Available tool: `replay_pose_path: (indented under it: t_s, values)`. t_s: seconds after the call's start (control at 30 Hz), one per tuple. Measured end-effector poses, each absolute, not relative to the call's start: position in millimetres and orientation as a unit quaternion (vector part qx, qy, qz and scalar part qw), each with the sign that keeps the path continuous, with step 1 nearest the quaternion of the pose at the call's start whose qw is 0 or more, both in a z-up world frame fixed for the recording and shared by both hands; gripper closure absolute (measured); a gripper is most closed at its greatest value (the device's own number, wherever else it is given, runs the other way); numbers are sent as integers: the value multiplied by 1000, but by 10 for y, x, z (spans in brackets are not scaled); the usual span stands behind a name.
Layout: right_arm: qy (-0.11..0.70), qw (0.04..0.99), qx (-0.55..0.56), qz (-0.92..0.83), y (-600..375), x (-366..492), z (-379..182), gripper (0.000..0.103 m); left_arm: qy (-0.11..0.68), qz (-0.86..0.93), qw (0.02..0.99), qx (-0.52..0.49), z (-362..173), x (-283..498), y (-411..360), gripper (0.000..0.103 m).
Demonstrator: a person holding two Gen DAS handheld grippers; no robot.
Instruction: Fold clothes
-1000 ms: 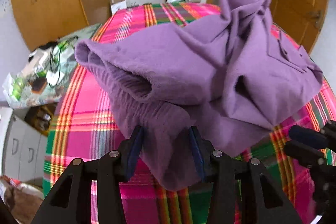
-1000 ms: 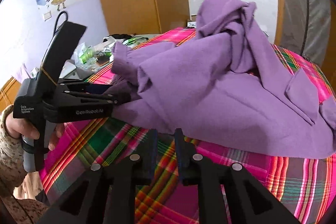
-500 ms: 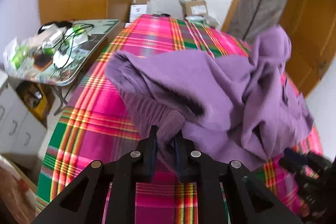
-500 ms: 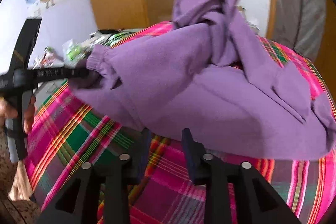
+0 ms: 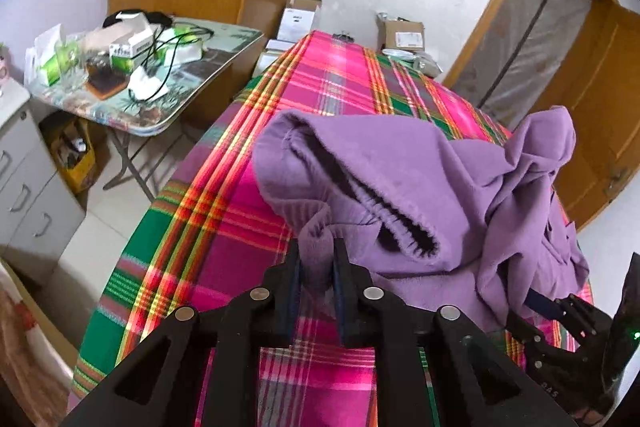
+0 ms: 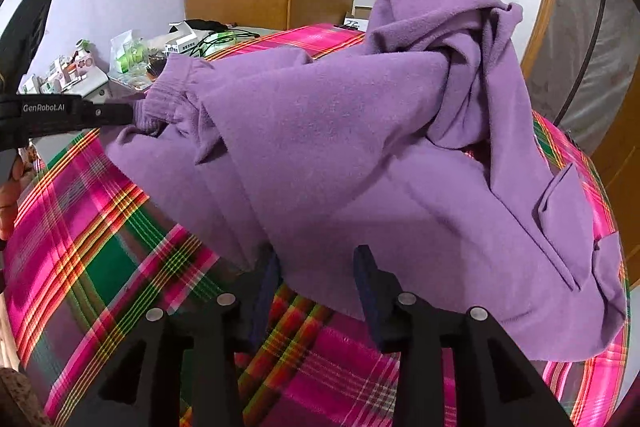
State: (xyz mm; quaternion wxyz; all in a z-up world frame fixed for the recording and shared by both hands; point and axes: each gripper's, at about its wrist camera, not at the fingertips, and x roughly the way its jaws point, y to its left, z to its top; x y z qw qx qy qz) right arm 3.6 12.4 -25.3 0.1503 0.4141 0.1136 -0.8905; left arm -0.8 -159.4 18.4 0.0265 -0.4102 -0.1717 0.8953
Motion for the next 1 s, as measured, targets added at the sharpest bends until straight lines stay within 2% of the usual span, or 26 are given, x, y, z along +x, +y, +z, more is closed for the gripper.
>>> replay_pose_path:
  t_s: [0.13, 0.2, 0.27, 0.33, 0.43, 1.0]
  values:
    - [108, 138, 412, -894, 186, 38, -234, 92, -210, 874, 35, -437, 94, -57, -1664, 83]
    - [103, 141, 408, -896, 215, 64, -222, 98, -228, 865, 36, -445, 52, -65, -1694, 83]
    - [102, 137, 402, -900, 227, 88, -201, 99, -236, 864, 40, -443, 50, -57, -1707, 83]
    - [96, 127, 391, -907, 298, 145, -141, 99, -243, 864, 43, -439, 51, -48, -1721, 89]
    - [83, 103, 370, -920, 440, 252, -16, 99, -247, 868, 44, -428, 95, -10, -1737, 92]
    - [31, -1, 308, -951, 1259, 869, 433, 99, -273, 882, 49, -381, 375, 326, -1895, 93]
